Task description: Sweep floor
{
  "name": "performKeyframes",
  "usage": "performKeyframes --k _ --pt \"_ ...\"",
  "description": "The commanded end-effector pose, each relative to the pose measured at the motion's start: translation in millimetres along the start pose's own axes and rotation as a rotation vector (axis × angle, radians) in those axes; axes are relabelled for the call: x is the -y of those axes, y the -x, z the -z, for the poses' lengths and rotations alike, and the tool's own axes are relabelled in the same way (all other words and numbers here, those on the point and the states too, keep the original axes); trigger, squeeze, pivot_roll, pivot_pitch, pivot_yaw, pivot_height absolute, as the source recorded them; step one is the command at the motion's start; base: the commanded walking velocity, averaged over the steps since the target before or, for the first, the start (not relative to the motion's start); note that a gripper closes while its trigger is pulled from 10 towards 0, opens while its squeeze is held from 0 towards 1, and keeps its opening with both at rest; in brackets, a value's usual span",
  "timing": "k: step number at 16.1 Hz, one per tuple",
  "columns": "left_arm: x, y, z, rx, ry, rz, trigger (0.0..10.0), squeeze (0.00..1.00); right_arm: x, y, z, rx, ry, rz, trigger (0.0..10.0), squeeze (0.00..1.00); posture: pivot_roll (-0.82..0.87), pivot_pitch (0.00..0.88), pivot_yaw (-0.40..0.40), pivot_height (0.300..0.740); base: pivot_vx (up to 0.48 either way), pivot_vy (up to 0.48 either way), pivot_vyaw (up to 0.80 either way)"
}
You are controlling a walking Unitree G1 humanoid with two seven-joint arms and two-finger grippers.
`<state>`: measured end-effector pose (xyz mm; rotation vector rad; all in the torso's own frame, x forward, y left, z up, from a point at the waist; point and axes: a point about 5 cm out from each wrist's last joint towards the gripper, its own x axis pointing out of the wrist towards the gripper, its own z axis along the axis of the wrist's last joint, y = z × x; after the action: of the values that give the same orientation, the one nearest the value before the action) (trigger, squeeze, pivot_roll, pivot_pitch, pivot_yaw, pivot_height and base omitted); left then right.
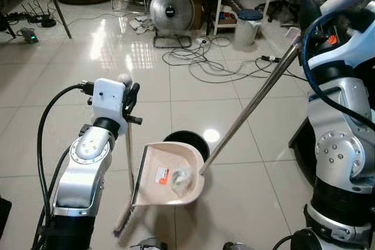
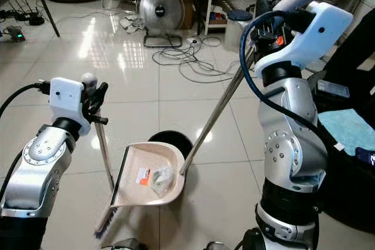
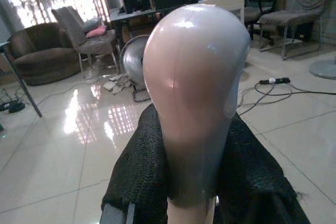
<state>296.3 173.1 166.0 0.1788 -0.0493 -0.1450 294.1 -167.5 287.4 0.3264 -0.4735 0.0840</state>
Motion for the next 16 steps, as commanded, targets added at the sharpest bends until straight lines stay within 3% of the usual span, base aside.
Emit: performKeyframes --k 1,5,8,16 --pt "4.2 -1.2 -7.6 0.047 -0.014 0.01 10.0 0.0 1.7 -2.6 -10.9 0.049 0.02 0.0 10.0 0.0 0.04 0.078 0.001 0.74 0.0 0.0 0.0" --pt "2.8 0.2 -6.2 0.039 -0.026 0.008 10.0 0.0 -0.3 -1.6 -6.1 0.017 0.061 -0.017 10.0 0.0 0.05 0.082 0.002 0.74 0.205 0.0 0.28" --pt "-3.6 2.7 -5.2 0.029 -0.033 -0.016 10.0 0.0 -1.5 -3.7 -8.3 0.035 0.023 -0.019 10.0 0.0 0.05 0.086 -0.005 0.74 0.331 0.0 0.16" --pt "-2.6 2.4 -5.2 0.029 -0.033 -0.006 10.0 0.0 2.4 -2.5 -11.8 0.051 0.018 -0.003 10.0 0.0 0.05 0.088 0.007 0.74 0.376 0.0 0.0"
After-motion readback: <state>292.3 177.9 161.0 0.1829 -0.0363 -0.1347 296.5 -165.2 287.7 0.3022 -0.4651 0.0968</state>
